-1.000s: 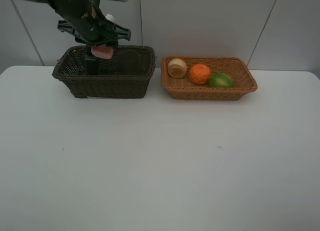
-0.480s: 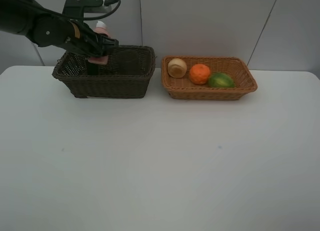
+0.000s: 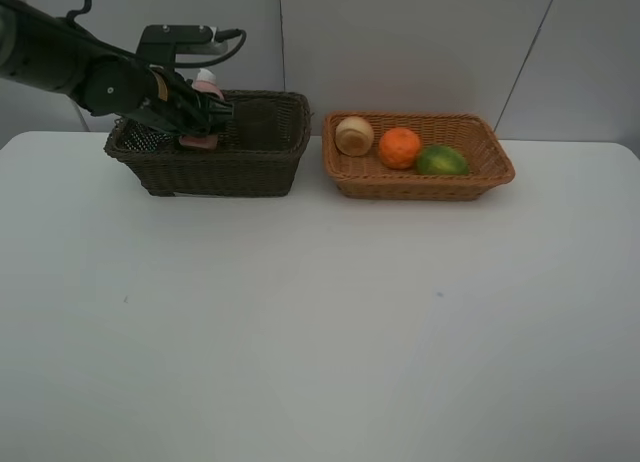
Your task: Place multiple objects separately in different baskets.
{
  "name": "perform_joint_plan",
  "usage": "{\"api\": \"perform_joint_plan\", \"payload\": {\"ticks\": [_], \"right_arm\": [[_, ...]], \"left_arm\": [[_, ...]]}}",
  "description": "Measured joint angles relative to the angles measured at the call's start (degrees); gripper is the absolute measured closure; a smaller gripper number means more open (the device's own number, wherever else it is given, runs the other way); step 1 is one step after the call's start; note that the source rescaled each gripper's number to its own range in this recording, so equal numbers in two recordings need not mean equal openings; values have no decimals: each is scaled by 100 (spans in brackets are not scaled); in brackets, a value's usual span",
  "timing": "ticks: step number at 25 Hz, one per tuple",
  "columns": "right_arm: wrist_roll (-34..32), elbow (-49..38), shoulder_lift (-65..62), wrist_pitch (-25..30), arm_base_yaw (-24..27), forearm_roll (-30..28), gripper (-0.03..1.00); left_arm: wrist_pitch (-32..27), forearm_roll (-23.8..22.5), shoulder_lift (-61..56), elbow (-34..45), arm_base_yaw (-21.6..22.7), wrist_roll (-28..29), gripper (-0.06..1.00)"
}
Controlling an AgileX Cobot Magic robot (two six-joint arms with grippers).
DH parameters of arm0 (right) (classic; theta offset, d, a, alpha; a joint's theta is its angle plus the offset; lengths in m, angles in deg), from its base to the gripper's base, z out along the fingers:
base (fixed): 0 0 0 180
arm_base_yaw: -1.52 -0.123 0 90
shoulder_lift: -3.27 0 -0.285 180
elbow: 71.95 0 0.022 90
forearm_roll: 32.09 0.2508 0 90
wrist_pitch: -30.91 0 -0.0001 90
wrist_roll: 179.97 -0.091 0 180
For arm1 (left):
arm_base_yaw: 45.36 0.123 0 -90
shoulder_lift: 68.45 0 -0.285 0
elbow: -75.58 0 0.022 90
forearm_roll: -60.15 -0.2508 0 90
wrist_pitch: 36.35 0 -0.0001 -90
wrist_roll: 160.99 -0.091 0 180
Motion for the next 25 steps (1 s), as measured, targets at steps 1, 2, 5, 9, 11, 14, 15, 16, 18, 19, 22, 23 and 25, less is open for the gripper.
{"api": "perform_joint_plan", "payload": {"ticks": [1, 2, 5, 9, 11, 14, 15, 16, 18, 19, 22, 23, 25], "right_arm": [[0, 0, 0, 0, 0, 0, 7], [0, 0, 0, 0, 0, 0, 7], [0, 0, 0, 0, 0, 0, 7], [0, 0, 0, 0, 0, 0, 7], [0, 0, 0, 0, 0, 0, 7], [0, 0, 0, 0, 0, 0, 7], [0, 0, 0, 0, 0, 0, 7], [0, 0, 0, 0, 0, 0, 7], [0, 0, 0, 0, 0, 0, 7], [0, 0, 0, 0, 0, 0, 7], [0, 0, 0, 0, 0, 0, 7], [0, 0, 0, 0, 0, 0, 7], [0, 0, 0, 0, 0, 0, 7]], "left_arm": [[22, 0, 0, 0, 0, 0, 28], [27, 0, 0, 0, 0, 0, 28], [50, 0, 0, 0, 0, 0, 28], [135, -4, 0, 0, 0, 0, 26], [157, -4, 0, 0, 0, 0, 16], [187, -4, -7, 0, 0, 0, 5], [187, -4, -17, 0, 0, 0, 4], [182, -4, -44, 0, 0, 0, 4], [171, -4, -126, 0, 0, 0, 3], [129, -4, -190, 0, 0, 0, 2], [-196, 3, -434, 0, 0, 0, 2], [-406, 26, -543, 0, 0, 0, 2], [-930, 50, -740, 0, 0, 0, 2]]}}
